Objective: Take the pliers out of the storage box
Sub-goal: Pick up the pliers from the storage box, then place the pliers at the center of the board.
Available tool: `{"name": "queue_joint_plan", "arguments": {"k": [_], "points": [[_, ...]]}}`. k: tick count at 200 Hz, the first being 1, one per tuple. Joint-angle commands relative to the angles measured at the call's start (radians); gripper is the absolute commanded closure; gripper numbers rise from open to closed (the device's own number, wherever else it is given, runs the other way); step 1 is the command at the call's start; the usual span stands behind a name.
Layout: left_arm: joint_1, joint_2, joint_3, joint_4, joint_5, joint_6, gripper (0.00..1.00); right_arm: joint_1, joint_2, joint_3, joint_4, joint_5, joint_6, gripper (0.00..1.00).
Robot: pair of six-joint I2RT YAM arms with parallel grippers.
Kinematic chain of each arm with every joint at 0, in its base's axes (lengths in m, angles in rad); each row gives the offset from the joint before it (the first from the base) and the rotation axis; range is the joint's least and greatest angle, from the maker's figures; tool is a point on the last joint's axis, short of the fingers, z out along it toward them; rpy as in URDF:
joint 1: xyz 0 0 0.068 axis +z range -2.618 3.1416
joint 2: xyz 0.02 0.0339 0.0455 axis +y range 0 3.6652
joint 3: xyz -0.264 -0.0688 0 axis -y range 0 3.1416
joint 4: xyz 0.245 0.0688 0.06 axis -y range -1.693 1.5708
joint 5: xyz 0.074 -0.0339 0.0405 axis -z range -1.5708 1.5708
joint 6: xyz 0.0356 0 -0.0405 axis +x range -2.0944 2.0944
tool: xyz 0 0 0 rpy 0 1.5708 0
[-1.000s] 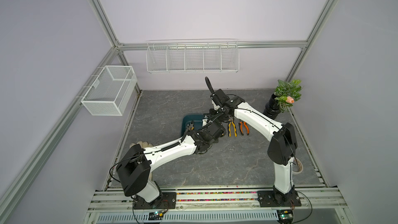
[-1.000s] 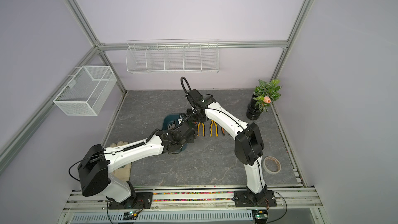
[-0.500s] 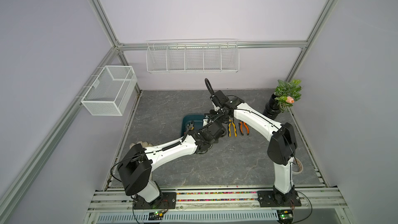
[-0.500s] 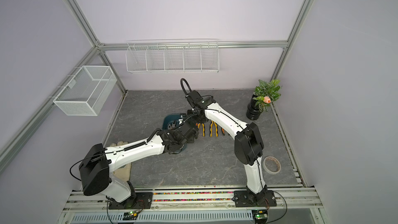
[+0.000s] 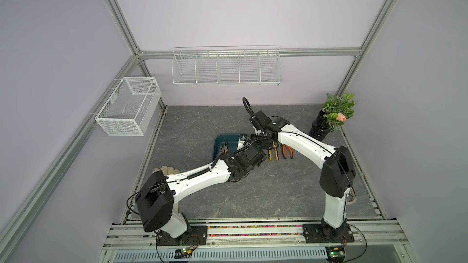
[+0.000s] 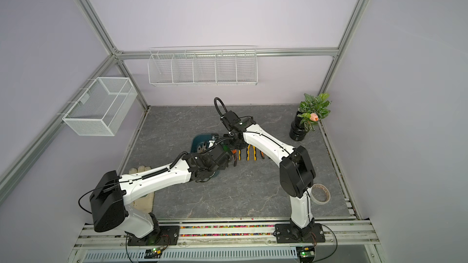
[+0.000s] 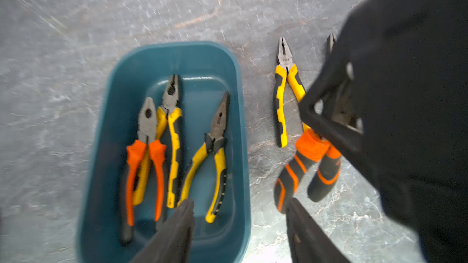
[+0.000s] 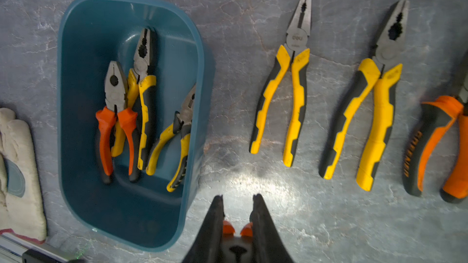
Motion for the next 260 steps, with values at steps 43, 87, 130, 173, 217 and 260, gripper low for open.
{"name": "queue_joint_plan", "arguments": {"k": [43, 87, 130, 173, 217, 260], "points": [[0.081, -0.143, -0.054, -0.027, -0.082, 0.035, 0.39, 0.008, -0.223, -0.223, 0.016, -0.02, 0.016, 0.93], [0.119, -0.169, -0.077, -0.006, -0.051, 0.064, 0.39, 0.036, -0.263, -0.35, 0.079, -0.027, 0.09, 0.93], [0.119, -0.17, -0.093, 0.016, -0.021, 0.067, 0.39, 0.073, -0.241, -0.449, 0.18, -0.052, 0.187, 0.93], [0.12, -0.206, -0.127, 0.029, -0.005, 0.073, 0.39, 0.105, -0.161, -0.435, 0.21, -0.048, 0.221, 0.93], [0.119, -0.261, -0.169, 0.034, 0.005, 0.072, 0.39, 0.122, -0.07, -0.357, 0.16, 0.038, 0.224, 0.93], [0.119, -0.319, -0.219, 0.03, 0.004, 0.067, 0.39, 0.123, -0.015, -0.34, 0.153, 0.066, 0.243, 0.91]]}}
